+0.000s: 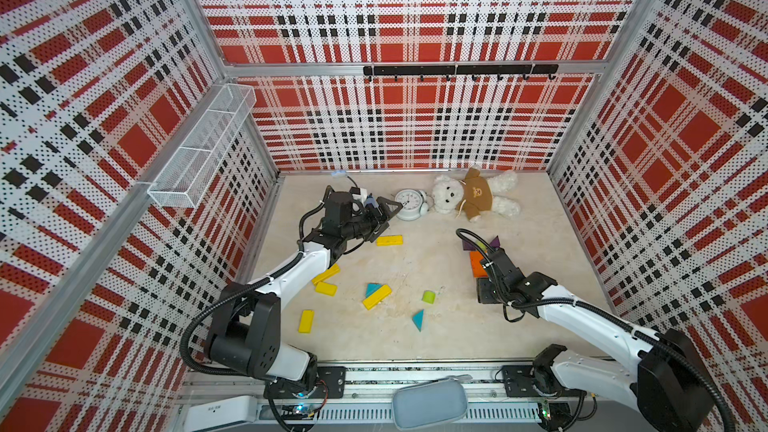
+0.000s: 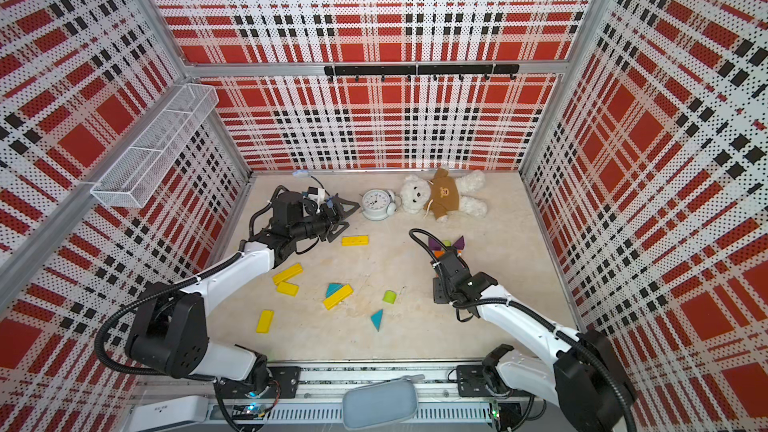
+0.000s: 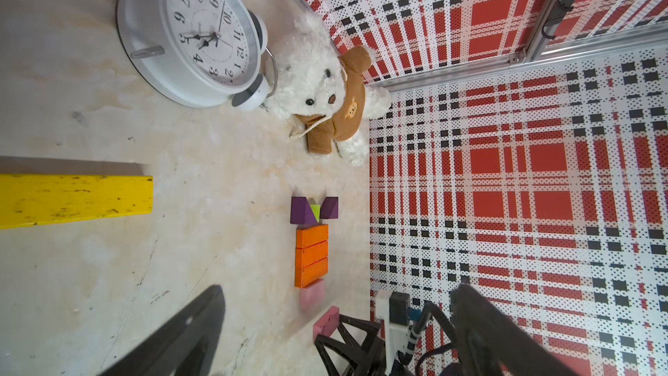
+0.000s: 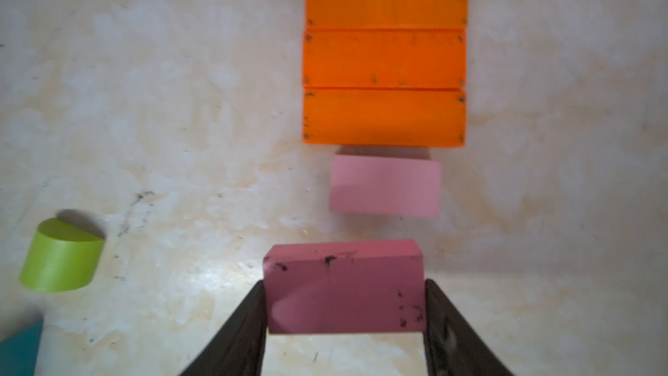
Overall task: Assemble a carrot with building blocks
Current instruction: Assemble the building block at the center of the board.
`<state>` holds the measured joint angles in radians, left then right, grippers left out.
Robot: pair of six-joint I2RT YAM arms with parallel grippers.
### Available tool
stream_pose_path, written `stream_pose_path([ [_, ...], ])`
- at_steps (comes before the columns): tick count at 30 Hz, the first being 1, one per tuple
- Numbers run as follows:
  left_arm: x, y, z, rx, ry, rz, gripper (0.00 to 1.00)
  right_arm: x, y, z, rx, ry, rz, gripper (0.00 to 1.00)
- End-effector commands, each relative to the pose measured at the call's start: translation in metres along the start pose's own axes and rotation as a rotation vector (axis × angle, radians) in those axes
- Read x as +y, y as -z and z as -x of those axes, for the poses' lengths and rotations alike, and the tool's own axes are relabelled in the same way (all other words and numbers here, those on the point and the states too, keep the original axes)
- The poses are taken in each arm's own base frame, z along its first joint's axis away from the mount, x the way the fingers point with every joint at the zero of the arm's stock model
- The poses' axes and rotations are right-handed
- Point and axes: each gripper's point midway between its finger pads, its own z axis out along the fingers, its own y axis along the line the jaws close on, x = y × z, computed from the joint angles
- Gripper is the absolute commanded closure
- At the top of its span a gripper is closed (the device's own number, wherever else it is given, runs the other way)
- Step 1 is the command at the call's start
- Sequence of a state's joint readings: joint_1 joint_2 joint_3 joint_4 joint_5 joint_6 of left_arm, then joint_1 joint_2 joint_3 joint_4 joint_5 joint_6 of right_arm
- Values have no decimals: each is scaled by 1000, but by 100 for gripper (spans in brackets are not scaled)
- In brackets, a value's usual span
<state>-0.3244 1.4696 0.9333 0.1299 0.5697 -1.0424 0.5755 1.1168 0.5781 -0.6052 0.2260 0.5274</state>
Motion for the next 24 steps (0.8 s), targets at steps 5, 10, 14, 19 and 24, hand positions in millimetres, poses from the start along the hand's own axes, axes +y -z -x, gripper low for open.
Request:
stream_pose_path([
  [5,-9,-5,-5,13,-24,-28,0,-12,-14,-17,43,-114,-5,39],
  [10,-8,-7,-7,16,-26,-24,1,-14,-17,-13,58,-110,-23,39],
  [14,-8,-8,-8,18,-28,-23,1,-14,-24,-13,81,-108,-39,39],
  [19,-9,-8,-8,20,-28,-25,1,-14,-28,-9,82,-110,-43,38],
  [24,-7,-8,-8,20,-28,-22,0,-9,-33,-10,116,-99,-31,37],
])
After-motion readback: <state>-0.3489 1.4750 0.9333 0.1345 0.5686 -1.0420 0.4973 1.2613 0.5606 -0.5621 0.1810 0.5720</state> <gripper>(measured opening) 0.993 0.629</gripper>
